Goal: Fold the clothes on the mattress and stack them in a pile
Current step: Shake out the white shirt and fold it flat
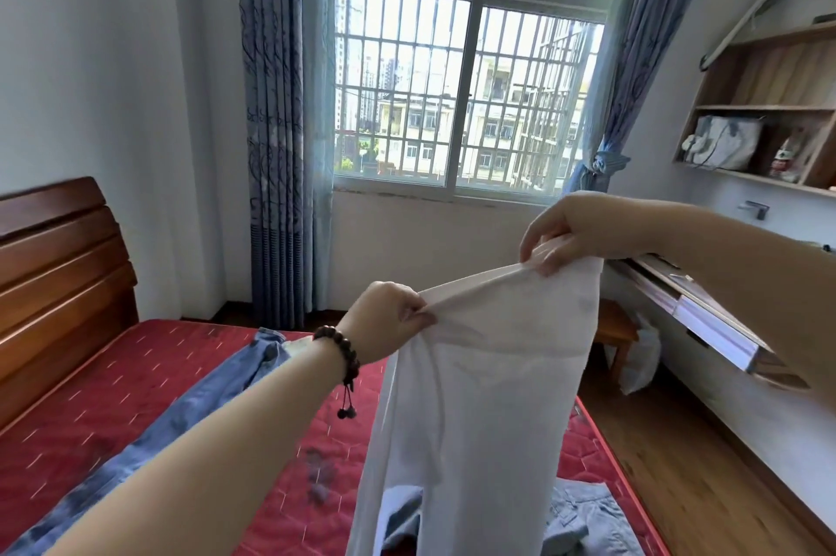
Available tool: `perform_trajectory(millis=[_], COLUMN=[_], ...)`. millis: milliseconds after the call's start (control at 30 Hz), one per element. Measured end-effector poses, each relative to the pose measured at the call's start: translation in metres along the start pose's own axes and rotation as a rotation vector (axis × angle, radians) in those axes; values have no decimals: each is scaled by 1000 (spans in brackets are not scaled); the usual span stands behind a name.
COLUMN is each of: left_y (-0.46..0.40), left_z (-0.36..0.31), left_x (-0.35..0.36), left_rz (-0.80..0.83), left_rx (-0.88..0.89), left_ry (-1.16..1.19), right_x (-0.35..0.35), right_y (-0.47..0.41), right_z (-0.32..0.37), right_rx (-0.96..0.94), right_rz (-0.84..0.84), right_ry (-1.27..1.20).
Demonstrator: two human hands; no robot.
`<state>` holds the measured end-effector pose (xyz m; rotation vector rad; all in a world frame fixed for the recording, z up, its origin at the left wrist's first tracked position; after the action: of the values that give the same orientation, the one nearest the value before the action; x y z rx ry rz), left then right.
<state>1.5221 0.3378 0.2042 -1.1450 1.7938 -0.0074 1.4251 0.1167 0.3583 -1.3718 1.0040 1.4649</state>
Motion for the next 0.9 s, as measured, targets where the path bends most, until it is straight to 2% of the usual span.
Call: perform_trajectory(millis=[67,133,200,267,333,367,400,500,533,633,900], left_y=[-2,-1,5,9,11,10,9,10,12,23,50], left_z=[3,7,12,18,25,28,31,41,44,58,83], left_x=[-8,-12,-10,-2,3,2,-1,-4,-1,18,73], left_rz=[0,-66,-95,-17,41,23,-30,-184,-188,-111,-5], left_rx=[30,32,3,-24,-59,-72,-86,-111,-125,-191,-309], left_ry=[38,123,195,130,24,7,19,69,55,35,52], right_x=[2,0,-3,-3,1,2,1,-10,-9,0,-1], right_y=[-1,-4,-9,-14,-21,-24,-26,-28,-29,-38,-41], right_z=[-4,-8,-5,1,6,8,9,13,16,25,36], right_rx=[27,52,9,-75,-81,-71,-69,-115,-116,-94,-77], right_rz=[0,-76,-273,-423,-304,-225,-222,-517,-529,-358,-350], right_ry=[11,66,153,192,276,321,338,295,284,310,290])
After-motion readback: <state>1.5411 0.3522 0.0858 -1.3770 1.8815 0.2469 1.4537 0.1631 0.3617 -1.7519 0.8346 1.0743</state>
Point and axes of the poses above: each hand's wrist, its own y-axis away from the middle knuckle, its own x-axis out of the palm, z = x × y, the point moved 2 cm from there along -y, towards the middle knuckle, and after that the axes turned 6 degrees about -x, right-handed, at the moved point
